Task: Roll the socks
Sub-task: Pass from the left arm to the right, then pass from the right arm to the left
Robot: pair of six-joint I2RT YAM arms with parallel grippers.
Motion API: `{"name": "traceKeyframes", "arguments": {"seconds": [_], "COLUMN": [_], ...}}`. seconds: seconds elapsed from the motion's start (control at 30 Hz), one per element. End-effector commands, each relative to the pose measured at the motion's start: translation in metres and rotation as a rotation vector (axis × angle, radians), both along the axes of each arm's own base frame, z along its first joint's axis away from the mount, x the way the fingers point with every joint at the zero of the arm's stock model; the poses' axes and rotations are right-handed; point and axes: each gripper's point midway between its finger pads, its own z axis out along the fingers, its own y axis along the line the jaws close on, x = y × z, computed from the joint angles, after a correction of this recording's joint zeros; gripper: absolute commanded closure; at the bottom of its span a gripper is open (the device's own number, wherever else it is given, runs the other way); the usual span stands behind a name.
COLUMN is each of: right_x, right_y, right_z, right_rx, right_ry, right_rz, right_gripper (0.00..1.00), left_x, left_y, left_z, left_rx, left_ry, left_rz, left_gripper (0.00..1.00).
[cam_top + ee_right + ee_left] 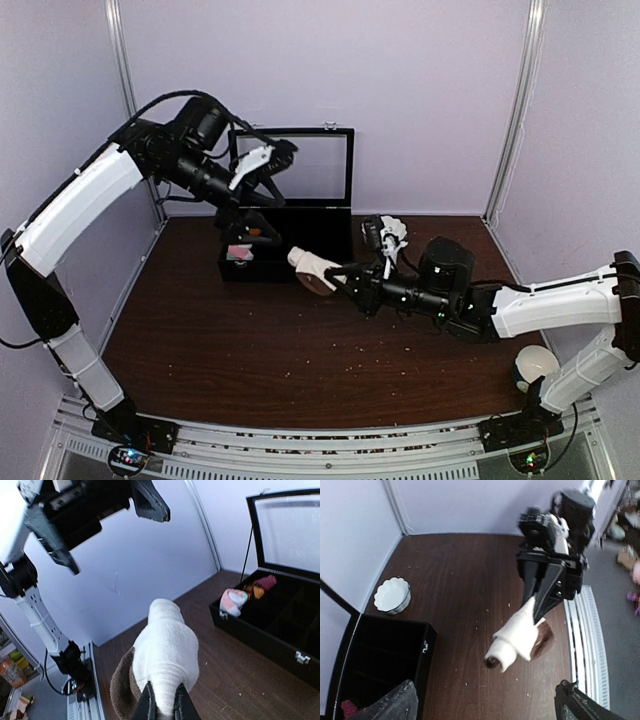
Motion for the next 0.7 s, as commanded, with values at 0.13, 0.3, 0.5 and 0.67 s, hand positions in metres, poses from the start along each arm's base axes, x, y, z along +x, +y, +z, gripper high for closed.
{"name": "traceKeyframes", "arguments": {"seconds": [0.13,0.3,0.5,0.67], "right_x": [0.014,0.015,0.018,0.018], "right_y": [-0.036,-0.016,0.008,0.016], "right_z": [0.117,0.139,0.142,0.14], "right_rx": [0.445,0.561,0.568,0.562], "right_ry": [-0.152,-0.127,-0.092,-0.078], "right_rz": [-0.153,-0.06,0.01,0.027], "right_gripper": [1.0,1.0,1.0,1.0], "left_x": [0.004,-0.004,0.003,0.0], "left_y": [0.014,-0.004,-0.013,-0.011], "left_z": [0.064,0.063,0.065,0.077], "left_rx": [-0.459,-0.47,-0.492,-0.541], "left_ry": [0.471,0.546,0.611,0.561], "left_rz": [-0.072,-0.099,-0.101,-0.112], "left_gripper": [0.02,0.02,0.02,0.02]}}
